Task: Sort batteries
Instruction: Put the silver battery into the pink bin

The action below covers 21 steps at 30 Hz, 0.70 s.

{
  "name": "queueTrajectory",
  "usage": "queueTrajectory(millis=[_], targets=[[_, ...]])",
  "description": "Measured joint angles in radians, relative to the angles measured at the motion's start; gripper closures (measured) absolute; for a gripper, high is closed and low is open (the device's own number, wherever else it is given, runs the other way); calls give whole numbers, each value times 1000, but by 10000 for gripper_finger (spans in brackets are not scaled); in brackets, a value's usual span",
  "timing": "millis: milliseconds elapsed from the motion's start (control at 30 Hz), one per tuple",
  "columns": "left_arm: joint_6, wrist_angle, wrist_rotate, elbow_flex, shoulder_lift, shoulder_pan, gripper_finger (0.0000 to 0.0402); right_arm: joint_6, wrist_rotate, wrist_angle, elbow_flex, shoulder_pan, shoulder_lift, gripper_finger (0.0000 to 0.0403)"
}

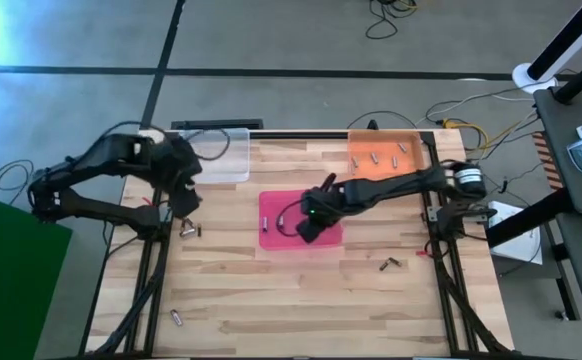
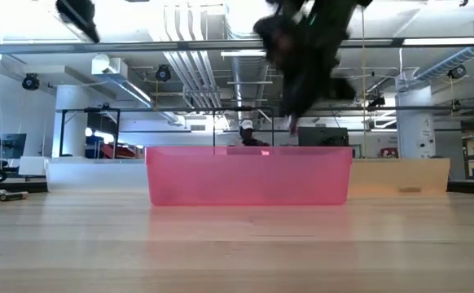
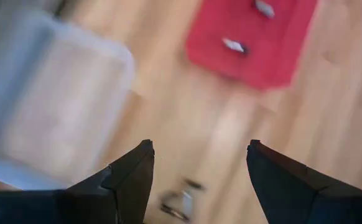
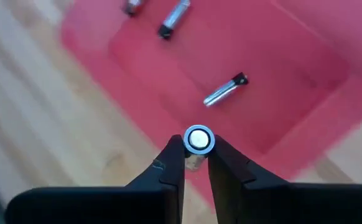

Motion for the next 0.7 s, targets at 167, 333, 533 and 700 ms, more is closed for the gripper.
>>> queueTrajectory(millis=[167,333,533,700], targets=[[-114,-27,68,-136,-15,-10,168,1,13,73,3,-38,102,362],[-164,-30,70,-254,-26,-13,168,1,56,63,3,-49,174,357],[-176,-27,70,-328,-16,-13,168,-1,57,56,6,-45,208,302],[-198,-24,105,-370,12,-13,159,-42,56,32,32,-43,155,236]])
